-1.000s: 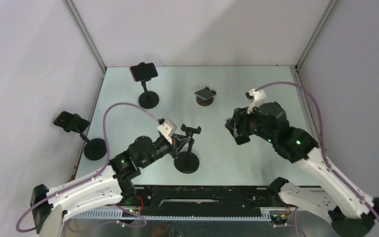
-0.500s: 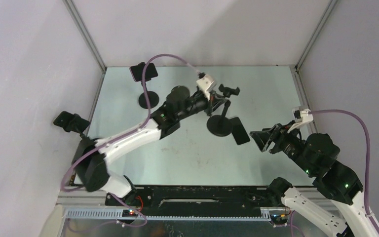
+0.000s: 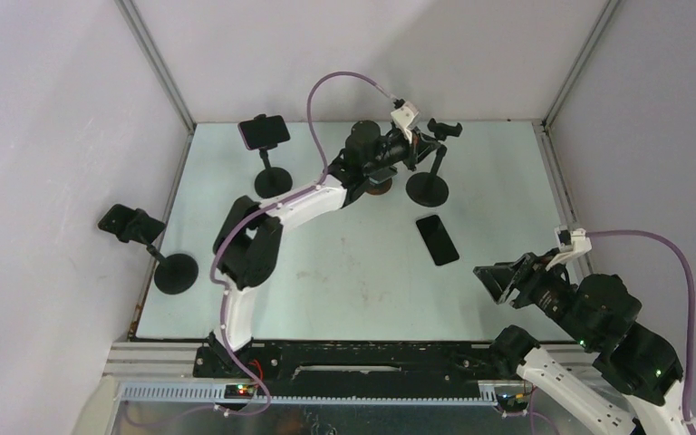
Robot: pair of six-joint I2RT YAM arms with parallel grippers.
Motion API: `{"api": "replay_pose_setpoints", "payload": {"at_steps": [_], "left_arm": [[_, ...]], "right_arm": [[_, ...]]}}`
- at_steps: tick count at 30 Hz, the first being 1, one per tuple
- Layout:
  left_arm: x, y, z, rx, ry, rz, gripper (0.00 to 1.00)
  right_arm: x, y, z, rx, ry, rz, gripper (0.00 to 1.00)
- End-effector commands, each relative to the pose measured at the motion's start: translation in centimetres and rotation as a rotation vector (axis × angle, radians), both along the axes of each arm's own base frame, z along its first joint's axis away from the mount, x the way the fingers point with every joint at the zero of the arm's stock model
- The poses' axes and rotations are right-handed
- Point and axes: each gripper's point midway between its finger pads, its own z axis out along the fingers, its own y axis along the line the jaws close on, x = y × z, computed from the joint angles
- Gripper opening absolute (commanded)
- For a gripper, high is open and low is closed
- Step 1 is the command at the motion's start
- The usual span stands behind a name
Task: Remove the phone from the phone stand
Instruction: Place the phone stand at the center of the board.
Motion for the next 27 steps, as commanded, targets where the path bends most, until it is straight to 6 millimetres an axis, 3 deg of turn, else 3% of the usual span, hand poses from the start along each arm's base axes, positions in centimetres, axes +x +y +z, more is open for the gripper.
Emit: {"api": "replay_pose_setpoints", "payload": {"at_steps": [1,6,10,18,27], "left_arm": [[0.9,-1.0,6.9,-0.182,-0.219,-0.055,0.02],[2.9,-1.6,5.2,-0.224,-0.295,-0.01,0.2],[4.4,-1.7,3.7,-0.217,-0.303,0.036,0.26],[3.9,-1.7,1.6,-0.206,-0.278,0.025,0.34],[2.9,1.2,3.4,-0.147,-0.246,0.112,0.54]], "right_arm": [[-0.6,-0.7,-0.9,0.0,0.038,-0.021,0.6],[-1.1,-1.4,-1.7,-0.014,0.055,-0.037,0.6],[-1.4,-2.0,-2.0,-0.025,0.055,-0.051,0.6],[-1.3,-2.6,-2.7,-0.046,0.046,-0.069,0.61],[-0.7,-2.3,-3.9,-0.064,0.065,-0.08,0.61]]}}
